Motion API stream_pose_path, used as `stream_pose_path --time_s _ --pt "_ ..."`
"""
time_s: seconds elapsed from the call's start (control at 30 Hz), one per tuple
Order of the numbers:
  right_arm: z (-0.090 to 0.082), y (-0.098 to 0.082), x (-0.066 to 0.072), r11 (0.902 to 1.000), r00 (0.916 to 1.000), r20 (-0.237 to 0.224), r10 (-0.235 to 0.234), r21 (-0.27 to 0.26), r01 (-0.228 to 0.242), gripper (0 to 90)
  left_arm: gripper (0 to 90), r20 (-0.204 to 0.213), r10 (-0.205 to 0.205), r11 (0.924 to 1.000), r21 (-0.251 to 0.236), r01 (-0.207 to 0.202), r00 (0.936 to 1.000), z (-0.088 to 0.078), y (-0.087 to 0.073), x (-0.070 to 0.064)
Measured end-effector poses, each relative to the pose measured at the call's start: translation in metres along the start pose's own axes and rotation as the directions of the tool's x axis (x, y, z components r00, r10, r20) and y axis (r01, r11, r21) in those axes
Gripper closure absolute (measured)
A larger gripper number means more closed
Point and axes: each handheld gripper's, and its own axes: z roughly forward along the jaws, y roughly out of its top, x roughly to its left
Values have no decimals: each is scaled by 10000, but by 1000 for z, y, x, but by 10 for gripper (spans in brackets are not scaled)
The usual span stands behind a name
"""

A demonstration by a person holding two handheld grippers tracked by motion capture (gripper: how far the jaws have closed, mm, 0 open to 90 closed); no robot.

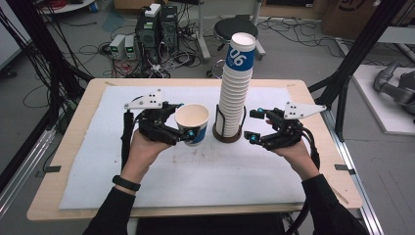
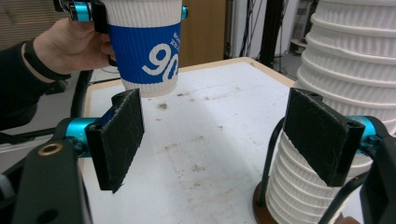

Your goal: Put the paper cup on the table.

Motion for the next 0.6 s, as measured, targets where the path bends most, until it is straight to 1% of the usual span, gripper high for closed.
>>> stream_pose_path --time_s 0.07,0.27,0.33,0.37,0.43,0.47,0.5,0.6 --pt "0 0 -1 10000 10000 1 12 -36 -12 208 213 -272 119 9999 44 -118 9996 -2 -1 1" --pt "-1 0 -2 10000 10000 81 21 -2 -21 208 212 -652 34 9999 -124 -42 9979 -12 -4 7" --pt "-2 -1 -3 10000 9999 140 31 7 -31 208 212 -876 104 9999 -80 -111 9961 -15 -5 9" --pt "-2 -1 -4 10000 9999 144 27 -16 -27 208 212 -965 62 9999 -128 -75 9953 -17 -5 10" --pt "-2 -1 -4 10000 9998 167 48 1 -48 209 212 -1174 28 9998 -196 -52 9931 -21 -7 13" --pt "-3 -1 -4 9999 9998 156 100 -11 -100 208 212 -1340 61 9998 -169 -84 9910 -22 -8 14" --pt "-3 -1 -4 10000 9998 192 41 -24 -40 208 212 -1461 22 9998 -214 -54 9893 -24 -9 16" --pt "-4 -1 -5 10000 9998 205 75 -29 -75 209 212 -1765 -48 9995 -310 -7 9843 -31 -12 20"
